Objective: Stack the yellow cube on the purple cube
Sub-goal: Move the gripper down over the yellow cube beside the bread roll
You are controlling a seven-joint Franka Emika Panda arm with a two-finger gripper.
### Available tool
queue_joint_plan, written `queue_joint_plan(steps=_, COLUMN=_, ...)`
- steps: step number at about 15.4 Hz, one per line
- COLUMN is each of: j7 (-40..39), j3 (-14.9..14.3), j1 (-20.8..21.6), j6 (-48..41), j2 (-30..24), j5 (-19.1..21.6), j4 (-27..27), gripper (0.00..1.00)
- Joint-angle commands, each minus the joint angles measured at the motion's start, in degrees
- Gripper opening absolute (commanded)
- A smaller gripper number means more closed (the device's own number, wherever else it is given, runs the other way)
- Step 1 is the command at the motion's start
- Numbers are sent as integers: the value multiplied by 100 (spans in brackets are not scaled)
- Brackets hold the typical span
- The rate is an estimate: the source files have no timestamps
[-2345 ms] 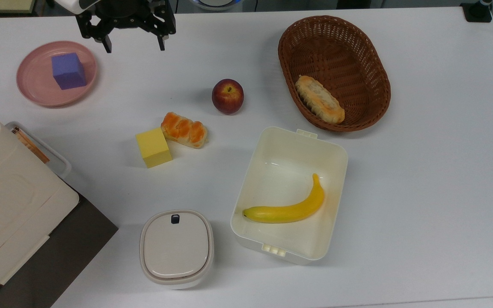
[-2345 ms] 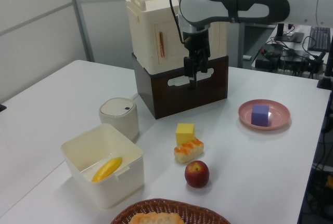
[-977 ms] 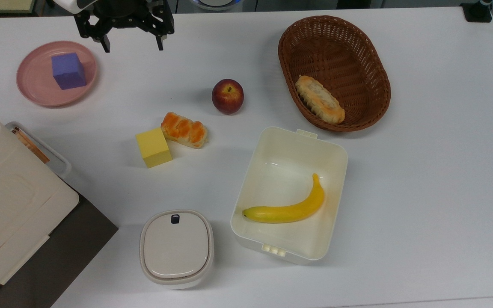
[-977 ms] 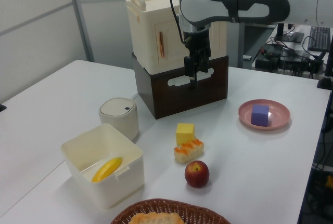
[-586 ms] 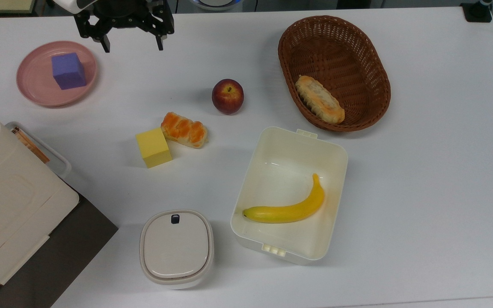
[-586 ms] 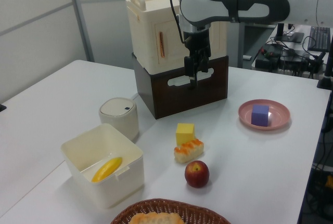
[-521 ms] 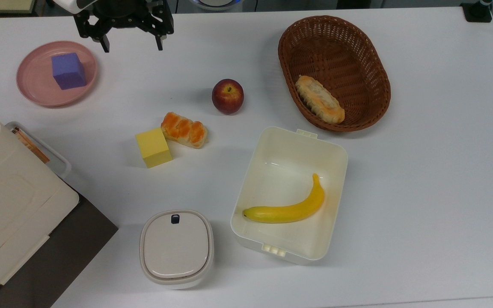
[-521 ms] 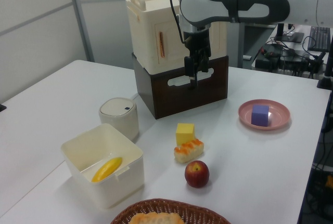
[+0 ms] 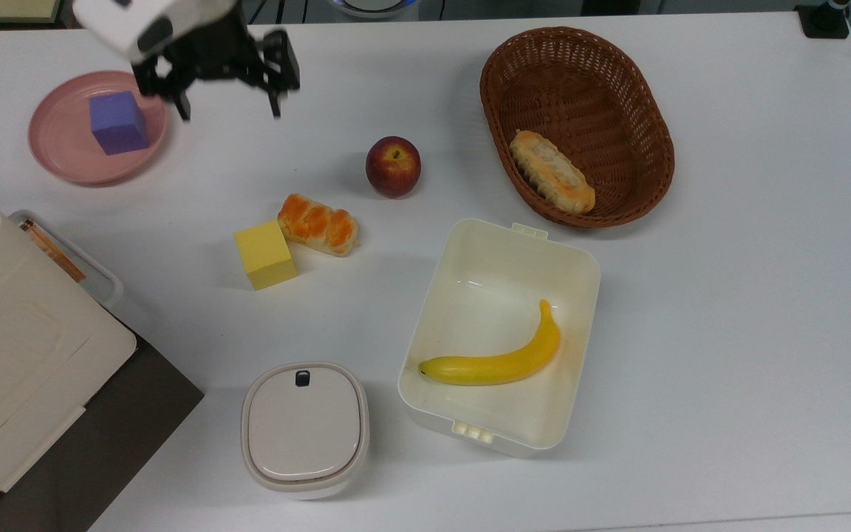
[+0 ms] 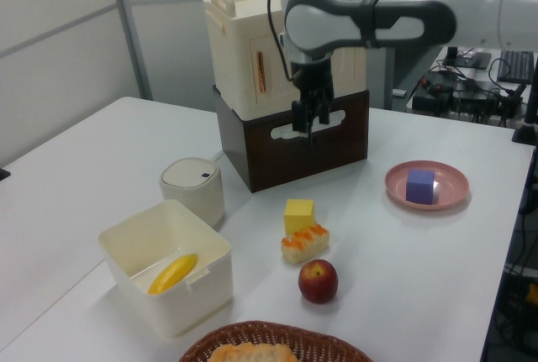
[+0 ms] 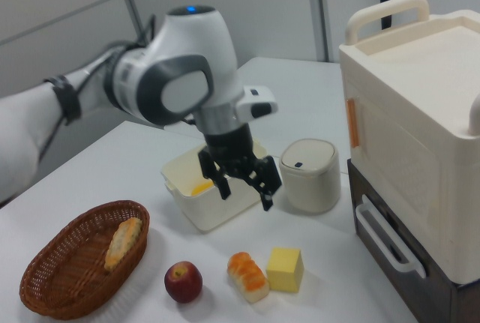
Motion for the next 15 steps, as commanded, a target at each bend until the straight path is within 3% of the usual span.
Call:
queue_joint_plan(steps=1, j7=-212, j3=-10, j1=34, j6=604, j2=477, j5=-104, j4=-86, gripper=100)
queue_joint_plan(steps=11, j7=-617, j3=-10, j1=70, j6=1404, j2=1489, j5=-262, j4=-200, gripper=100)
queue_joint_plan(steps=15, j7=-609, j3=16, j1=105, j6=1563, j2=1735, j5=-630, j4=-253, gripper=100)
